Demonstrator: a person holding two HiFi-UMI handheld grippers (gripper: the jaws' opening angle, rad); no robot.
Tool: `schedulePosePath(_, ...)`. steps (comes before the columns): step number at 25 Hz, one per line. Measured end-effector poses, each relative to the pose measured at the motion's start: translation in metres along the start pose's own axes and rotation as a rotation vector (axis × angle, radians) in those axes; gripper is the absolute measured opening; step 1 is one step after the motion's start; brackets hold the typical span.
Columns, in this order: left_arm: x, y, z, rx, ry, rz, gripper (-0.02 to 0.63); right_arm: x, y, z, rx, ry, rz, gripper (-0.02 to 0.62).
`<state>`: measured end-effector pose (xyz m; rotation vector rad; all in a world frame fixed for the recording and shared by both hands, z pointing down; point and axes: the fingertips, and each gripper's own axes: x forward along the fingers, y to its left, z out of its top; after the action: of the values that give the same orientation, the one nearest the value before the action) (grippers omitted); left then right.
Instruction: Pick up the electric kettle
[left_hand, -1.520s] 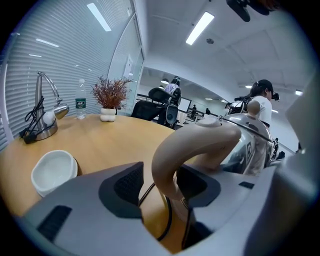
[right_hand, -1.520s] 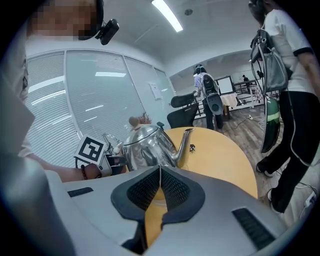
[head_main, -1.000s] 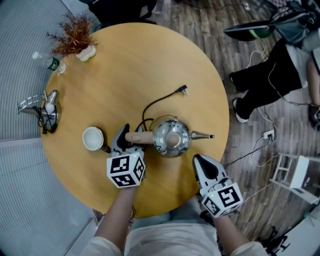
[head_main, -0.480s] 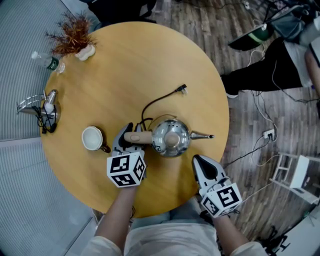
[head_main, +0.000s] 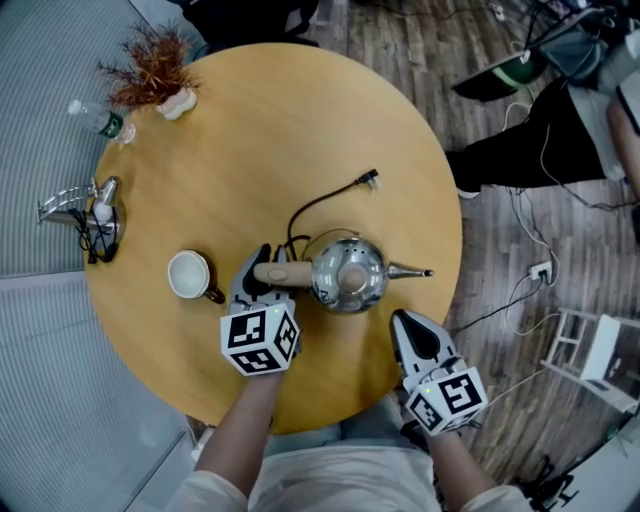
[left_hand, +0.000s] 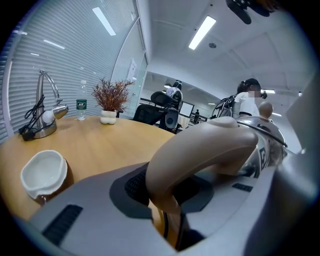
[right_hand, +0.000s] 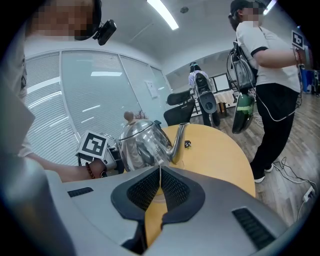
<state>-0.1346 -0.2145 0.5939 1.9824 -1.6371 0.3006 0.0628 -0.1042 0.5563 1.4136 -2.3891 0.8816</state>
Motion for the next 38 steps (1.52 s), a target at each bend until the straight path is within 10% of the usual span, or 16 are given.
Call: schedulePosePath(38,-0.036,-0.002,0.015,-0.042,-0.017,0.05,0.087,-0.031,0.009,0.023,-0.011,-0.064,0.011,0.032)
